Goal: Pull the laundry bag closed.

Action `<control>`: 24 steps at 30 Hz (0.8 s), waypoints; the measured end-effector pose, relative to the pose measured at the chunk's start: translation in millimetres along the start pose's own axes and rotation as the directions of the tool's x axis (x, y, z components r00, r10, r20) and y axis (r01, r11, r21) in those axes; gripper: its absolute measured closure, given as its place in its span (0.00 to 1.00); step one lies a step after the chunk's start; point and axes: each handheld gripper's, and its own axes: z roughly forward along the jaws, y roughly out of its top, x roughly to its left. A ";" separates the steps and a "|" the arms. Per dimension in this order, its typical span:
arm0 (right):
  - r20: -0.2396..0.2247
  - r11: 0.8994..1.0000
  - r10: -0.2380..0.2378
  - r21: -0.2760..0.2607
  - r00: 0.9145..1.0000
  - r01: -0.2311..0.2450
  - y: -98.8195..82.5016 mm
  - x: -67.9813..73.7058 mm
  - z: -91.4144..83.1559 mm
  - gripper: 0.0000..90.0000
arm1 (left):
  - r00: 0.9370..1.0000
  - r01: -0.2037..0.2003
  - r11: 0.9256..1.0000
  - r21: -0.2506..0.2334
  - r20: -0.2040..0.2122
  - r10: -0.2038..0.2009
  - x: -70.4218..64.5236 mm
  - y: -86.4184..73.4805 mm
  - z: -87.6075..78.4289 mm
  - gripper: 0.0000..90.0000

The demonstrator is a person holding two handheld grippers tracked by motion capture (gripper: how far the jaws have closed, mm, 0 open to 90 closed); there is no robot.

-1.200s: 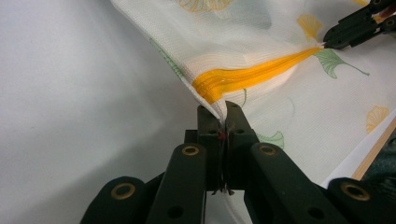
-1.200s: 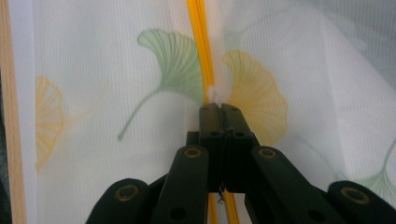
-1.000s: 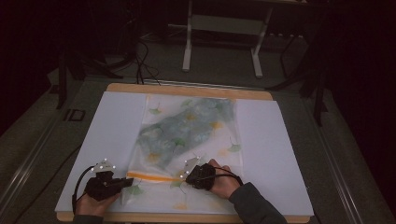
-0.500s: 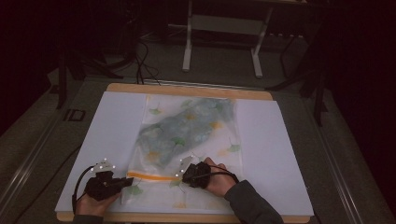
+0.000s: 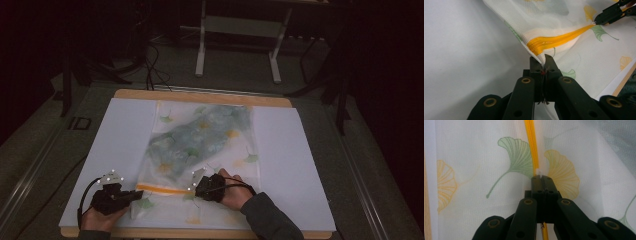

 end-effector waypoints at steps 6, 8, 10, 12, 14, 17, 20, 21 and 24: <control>0.005 1.000 0.005 -0.009 1.000 -0.005 -3.6 0.1 -1.9 1.00 | 1.000 -0.007 1.000 0.001 0.006 0.007 -0.8 0.6 1.0 0.98; 0.008 1.000 -0.004 -0.003 1.000 0.004 -4.2 1.1 -3.1 1.00 | 1.000 -0.006 1.000 0.003 0.008 0.005 -0.6 0.7 0.9 0.98; 0.009 1.000 -0.007 -0.005 1.000 0.008 -4.5 2.0 -3.3 1.00 | 1.000 -0.003 1.000 0.003 0.006 0.003 -0.4 0.7 0.8 0.98; 0.004 1.000 -0.010 -0.002 1.000 0.010 -5.3 2.8 -3.5 1.00 | 1.000 -0.003 1.000 0.005 0.007 0.003 -0.1 0.8 0.8 0.98; 0.004 1.000 -0.011 -0.007 1.000 0.011 -6.7 3.4 -3.9 1.00 | 1.000 -0.002 1.000 0.007 0.003 0.002 0.5 0.8 0.8 0.98; 0.025 1.000 -0.019 0.015 1.000 0.019 -9.6 3.7 -5.9 1.00 | 1.000 0.010 1.000 0.000 -0.011 -0.010 3.3 -0.1 -1.5 0.98; 0.031 1.000 -0.005 0.016 1.000 0.005 -16.7 0.4 -8.8 1.00 | 1.000 0.025 1.000 -0.008 -0.004 -0.025 5.2 -1.7 -2.4 0.98; 0.032 1.000 0.000 0.011 0.999 -0.001 -19.3 -0.1 -9.4 1.00 | 1.000 0.023 1.000 -0.005 -0.007 -0.023 4.9 -1.5 -2.4 0.98; 0.029 1.000 -0.002 0.019 1.000 0.001 -23.5 -0.7 -11.7 1.00 | 1.000 0.017 1.000 -0.004 -0.011 -0.017 4.2 -1.0 -2.2 0.98</control>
